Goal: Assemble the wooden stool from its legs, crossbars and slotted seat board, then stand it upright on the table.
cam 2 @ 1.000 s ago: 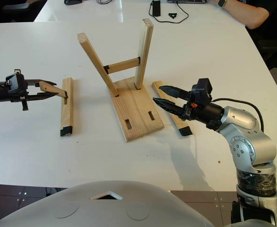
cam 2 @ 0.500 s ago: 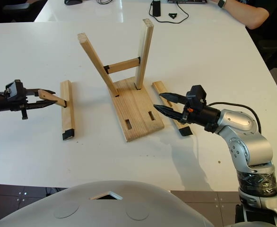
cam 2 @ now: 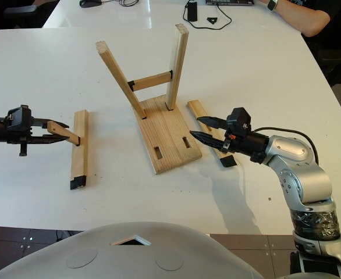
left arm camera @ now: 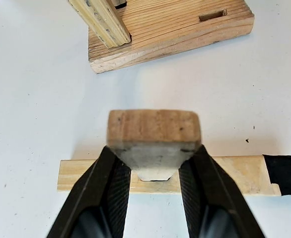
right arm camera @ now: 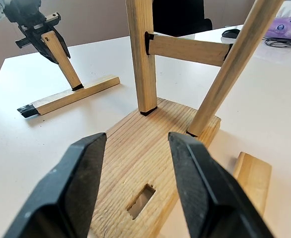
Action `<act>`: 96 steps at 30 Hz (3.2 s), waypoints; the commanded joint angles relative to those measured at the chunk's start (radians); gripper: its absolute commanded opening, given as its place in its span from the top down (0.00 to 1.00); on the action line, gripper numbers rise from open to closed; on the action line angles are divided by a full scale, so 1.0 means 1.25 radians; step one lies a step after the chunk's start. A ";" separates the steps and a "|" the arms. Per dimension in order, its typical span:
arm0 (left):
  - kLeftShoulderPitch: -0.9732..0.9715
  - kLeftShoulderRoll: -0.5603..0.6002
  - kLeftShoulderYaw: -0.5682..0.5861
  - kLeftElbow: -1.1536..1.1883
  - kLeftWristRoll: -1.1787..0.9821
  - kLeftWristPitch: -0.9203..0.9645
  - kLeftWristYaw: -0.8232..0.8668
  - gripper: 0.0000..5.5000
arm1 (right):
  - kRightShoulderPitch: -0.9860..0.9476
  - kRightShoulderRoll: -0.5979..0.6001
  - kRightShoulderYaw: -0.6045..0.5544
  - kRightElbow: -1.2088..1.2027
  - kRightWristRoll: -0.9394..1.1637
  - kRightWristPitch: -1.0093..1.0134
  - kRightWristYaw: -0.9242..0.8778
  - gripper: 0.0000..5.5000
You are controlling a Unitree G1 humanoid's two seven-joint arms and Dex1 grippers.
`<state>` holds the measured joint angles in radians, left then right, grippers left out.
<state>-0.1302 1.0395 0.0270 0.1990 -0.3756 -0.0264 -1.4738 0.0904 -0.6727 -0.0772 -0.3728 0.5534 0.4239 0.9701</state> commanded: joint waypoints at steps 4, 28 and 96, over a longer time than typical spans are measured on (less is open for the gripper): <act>0.083 -0.048 -0.043 0.021 0.020 0.047 0.007 0.77 | -0.020 -0.019 0.008 0.019 -0.022 -0.016 0.017 0.58; 0.163 -0.094 -0.065 0.111 0.025 0.010 0.110 0.77 | -0.063 -0.042 0.043 0.084 -0.078 -0.048 0.062 0.58; 0.084 -0.198 0.247 -0.363 -0.322 0.431 0.324 0.36 | -0.053 -0.037 0.034 0.075 -0.084 -0.065 0.050 0.58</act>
<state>-0.0674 0.8393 0.3622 -0.2748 -0.7947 0.5334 -1.0665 0.0297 -0.7102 -0.0316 -0.2751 0.4359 0.3325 1.0262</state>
